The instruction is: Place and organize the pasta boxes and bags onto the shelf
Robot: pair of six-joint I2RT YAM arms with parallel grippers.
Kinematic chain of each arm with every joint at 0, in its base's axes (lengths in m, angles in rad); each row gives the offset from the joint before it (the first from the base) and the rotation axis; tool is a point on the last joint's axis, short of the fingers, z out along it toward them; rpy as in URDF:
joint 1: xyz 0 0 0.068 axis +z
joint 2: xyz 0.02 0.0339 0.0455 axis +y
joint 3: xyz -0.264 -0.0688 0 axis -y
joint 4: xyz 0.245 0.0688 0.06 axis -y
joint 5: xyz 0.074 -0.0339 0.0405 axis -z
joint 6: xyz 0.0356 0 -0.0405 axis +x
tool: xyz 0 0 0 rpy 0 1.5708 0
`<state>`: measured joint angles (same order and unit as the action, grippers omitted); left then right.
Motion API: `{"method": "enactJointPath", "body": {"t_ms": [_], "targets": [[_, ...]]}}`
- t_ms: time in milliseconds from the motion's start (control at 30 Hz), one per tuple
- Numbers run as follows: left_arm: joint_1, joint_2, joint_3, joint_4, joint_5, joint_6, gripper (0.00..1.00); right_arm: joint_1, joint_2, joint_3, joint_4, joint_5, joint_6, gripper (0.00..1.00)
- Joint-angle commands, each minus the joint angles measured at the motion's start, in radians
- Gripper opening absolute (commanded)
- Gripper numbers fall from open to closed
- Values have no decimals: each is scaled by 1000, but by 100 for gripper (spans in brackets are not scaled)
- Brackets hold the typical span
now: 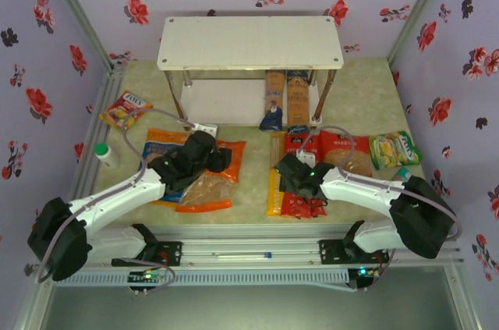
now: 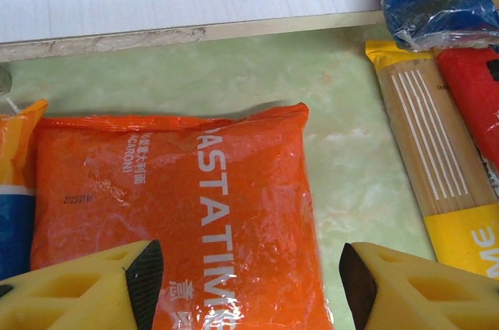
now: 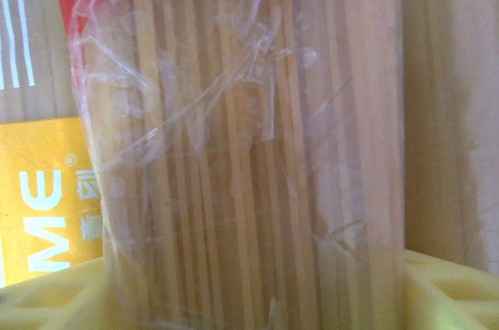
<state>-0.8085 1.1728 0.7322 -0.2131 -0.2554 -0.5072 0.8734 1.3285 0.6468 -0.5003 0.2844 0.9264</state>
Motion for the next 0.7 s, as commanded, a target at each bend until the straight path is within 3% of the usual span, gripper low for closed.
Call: {"method": "enactJointPath", "body": {"t_ms": [0,233,400,433,667], "targets": [[12,-35,-27,9,-21,-22,65,15,20,5,0,-27,29,65],[26,-77,-55,14,-21,-24,64,33,-72,34,-110,10,28,43],[42,-100,-63,6,-21,-21,64,35,-156,49,-175,13,16,4],[46,-106,-63,5,-20,-19,64,35,-168,50,-185,13,15,0],[81,-143,-47,-35,-20,-2,64,57,-256,94,-290,-47,-13,0]]}}
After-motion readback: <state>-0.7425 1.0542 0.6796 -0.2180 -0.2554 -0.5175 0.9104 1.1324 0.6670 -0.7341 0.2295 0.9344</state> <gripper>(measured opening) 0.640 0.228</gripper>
